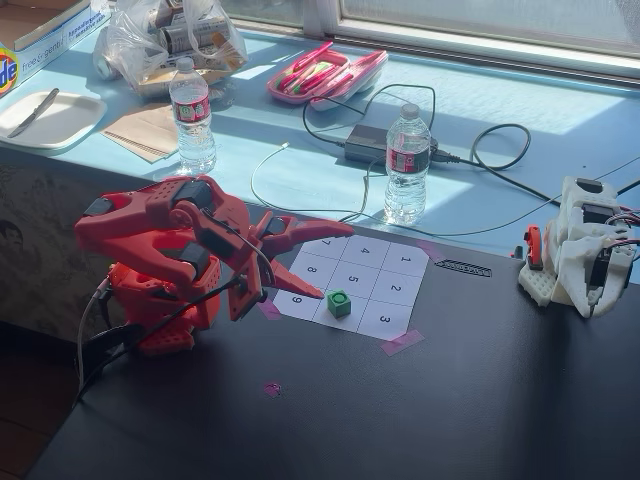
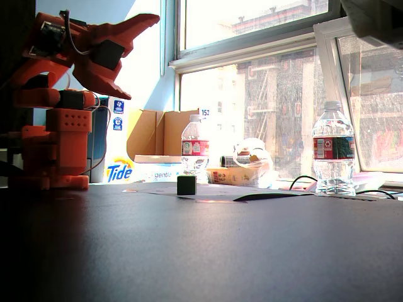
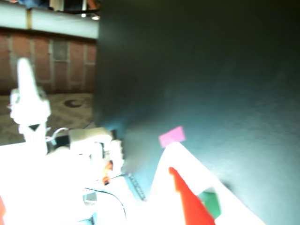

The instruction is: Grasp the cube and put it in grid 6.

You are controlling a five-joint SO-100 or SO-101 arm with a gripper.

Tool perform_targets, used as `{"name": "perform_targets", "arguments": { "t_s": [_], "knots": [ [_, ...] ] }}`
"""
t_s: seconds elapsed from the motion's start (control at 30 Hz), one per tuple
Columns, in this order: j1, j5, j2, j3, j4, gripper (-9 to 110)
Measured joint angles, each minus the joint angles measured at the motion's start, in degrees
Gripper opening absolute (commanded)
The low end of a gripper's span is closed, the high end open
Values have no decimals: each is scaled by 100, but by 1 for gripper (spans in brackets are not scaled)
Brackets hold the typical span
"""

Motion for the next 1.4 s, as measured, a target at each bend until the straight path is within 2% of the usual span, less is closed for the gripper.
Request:
{"name": "perform_targets", "arguments": {
  "t_s": [0.03, 0.23, 0.37, 0.4, 0.47, 1.4],
  "knots": [
    [0, -9, 105, 237, 202, 28],
    [185, -35, 264, 1336, 624, 28],
    [202, -35, 316, 1485, 809, 26],
    [202, -35, 308, 1494, 809, 22],
    [202, -35, 264, 1494, 809, 0],
    [211, -35, 281, 1529, 809, 0]
  ]
}}
